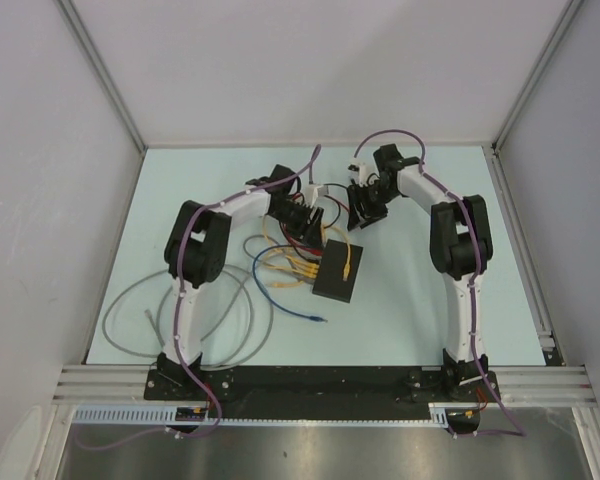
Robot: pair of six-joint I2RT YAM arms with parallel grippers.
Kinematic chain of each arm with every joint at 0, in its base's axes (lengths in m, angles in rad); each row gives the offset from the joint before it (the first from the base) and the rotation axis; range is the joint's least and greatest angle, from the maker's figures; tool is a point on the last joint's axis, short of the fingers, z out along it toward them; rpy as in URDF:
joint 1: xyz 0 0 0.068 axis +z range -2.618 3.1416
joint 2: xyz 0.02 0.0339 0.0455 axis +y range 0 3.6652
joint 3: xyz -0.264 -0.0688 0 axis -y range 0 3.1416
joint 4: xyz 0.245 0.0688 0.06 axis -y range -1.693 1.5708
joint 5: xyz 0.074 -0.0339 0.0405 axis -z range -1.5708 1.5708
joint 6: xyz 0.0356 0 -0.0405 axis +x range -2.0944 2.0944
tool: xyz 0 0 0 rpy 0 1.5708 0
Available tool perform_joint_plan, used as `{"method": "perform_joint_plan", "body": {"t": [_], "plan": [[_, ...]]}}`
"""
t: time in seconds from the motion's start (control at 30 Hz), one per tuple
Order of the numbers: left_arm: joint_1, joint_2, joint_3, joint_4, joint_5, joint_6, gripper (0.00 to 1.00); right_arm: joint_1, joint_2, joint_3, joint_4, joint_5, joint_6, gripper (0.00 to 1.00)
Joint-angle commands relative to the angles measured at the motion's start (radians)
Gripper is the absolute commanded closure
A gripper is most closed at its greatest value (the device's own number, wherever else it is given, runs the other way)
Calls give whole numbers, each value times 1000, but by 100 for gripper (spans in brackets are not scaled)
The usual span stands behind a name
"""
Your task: Pull the plug from the switch port
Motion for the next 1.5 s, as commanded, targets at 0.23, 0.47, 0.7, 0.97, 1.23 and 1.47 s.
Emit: {"method": "perform_joint_plan", "body": {"t": [0.23, 0.47, 0.7, 0.97, 1.23, 1.47], "plan": [[68, -47, 41, -13, 9, -56, 37, 49, -170, -71, -168, 81, -73, 45], [89, -18, 20, -15, 121, -15, 40, 113, -182, -130, -133, 20, -149, 69], [85, 35, 110, -136, 109, 97, 41, 196, -186, -159, -98, 29, -163, 91], [85, 51, 112, -109, 132, 79, 42, 222, -89, -111, -125, 288, -159, 92], [78, 76, 155, -88, 140, 74, 40, -32, -153, -98, -87, 406, -152, 99], [65, 116, 182, -105, 183, 73, 42, 96, -188, 22, -136, 196, -206, 90]]}}
